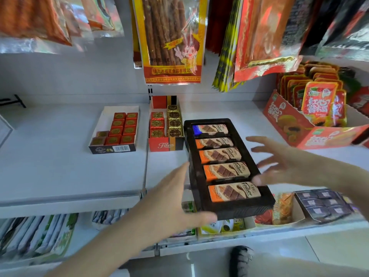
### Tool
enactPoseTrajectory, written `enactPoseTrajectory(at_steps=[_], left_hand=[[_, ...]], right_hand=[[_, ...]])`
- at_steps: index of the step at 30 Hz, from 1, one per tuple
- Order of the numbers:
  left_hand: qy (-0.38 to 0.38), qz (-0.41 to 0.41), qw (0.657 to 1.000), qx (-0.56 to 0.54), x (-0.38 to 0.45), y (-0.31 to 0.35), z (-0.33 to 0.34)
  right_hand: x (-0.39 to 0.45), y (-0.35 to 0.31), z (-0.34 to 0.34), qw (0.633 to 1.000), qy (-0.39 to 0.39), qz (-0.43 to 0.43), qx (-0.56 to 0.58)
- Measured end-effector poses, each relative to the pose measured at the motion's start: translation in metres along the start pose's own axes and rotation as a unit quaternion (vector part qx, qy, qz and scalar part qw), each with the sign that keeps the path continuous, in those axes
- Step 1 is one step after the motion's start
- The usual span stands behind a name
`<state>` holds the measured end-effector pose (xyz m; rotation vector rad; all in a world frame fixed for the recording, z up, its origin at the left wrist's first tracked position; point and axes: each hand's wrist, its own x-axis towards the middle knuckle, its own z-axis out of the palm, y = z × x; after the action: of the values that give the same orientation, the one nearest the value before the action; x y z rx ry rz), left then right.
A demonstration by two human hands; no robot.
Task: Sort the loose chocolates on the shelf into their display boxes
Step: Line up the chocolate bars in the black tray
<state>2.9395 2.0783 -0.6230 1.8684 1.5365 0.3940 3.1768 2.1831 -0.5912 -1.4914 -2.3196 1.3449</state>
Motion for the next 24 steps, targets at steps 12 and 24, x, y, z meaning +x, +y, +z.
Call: enactPoseTrajectory(at_steps=[12, 24], left_hand=[[0.057, -0.008, 0.998, -0.014, 0.040, -0.003, 0.008], [0.144, -0.007, 0.989, -0.017, 0.103, -0.005, 0.001]], right_hand=[[0.006, 0.021, 0.010, 0.992, 0.086, -0.082, -0.039], [0.065, 0.022, -0.015, 0.989, 0.137, -0.040, -0.022]])
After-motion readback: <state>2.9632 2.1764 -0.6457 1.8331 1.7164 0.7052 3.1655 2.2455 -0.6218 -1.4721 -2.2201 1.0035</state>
